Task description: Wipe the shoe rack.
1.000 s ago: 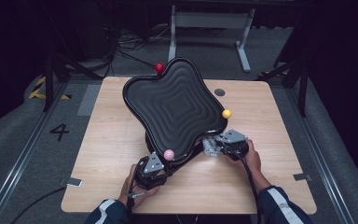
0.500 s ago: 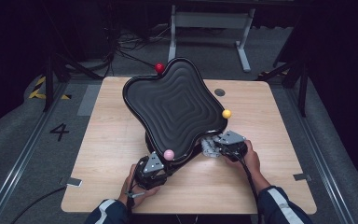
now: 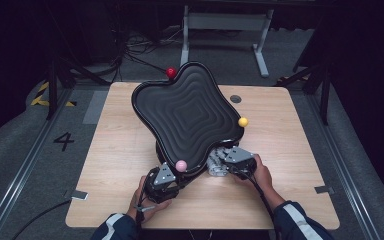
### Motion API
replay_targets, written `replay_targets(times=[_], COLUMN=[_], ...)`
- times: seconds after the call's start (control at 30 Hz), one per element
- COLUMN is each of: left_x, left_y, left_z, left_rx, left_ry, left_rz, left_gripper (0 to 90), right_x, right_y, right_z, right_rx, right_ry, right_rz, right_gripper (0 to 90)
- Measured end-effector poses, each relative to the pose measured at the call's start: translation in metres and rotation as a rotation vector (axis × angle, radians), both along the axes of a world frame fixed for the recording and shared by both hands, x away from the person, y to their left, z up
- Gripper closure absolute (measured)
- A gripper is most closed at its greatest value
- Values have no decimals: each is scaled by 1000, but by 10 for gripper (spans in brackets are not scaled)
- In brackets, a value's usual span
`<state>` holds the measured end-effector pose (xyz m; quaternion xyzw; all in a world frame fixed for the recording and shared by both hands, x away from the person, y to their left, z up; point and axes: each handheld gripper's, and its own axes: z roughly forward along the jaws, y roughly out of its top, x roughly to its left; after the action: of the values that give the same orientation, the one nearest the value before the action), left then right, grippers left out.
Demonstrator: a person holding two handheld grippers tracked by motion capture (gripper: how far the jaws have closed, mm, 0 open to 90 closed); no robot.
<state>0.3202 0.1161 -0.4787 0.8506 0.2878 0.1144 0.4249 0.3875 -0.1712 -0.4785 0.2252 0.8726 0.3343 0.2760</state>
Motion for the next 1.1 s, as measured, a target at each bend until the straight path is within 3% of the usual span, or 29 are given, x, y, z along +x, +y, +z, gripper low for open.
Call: replay_targets(times=[0.4, 0.77, 1.1], left_x=[0, 0, 0], left_y=[0, 0, 0], left_z=[0, 0, 0], left_rx=[0, 5, 4], left_ry=[0, -3, -2], left_rz=[1, 0, -1], left_gripper=[685, 685, 685], right_x=[-16, -39, -37], right_y=[24, 51, 50], right_z=[2, 0, 0], right_rx=[12, 0, 11], right_ry=[23, -3, 9], right_rz=[118, 211, 222], right_gripper=[769, 767, 771])
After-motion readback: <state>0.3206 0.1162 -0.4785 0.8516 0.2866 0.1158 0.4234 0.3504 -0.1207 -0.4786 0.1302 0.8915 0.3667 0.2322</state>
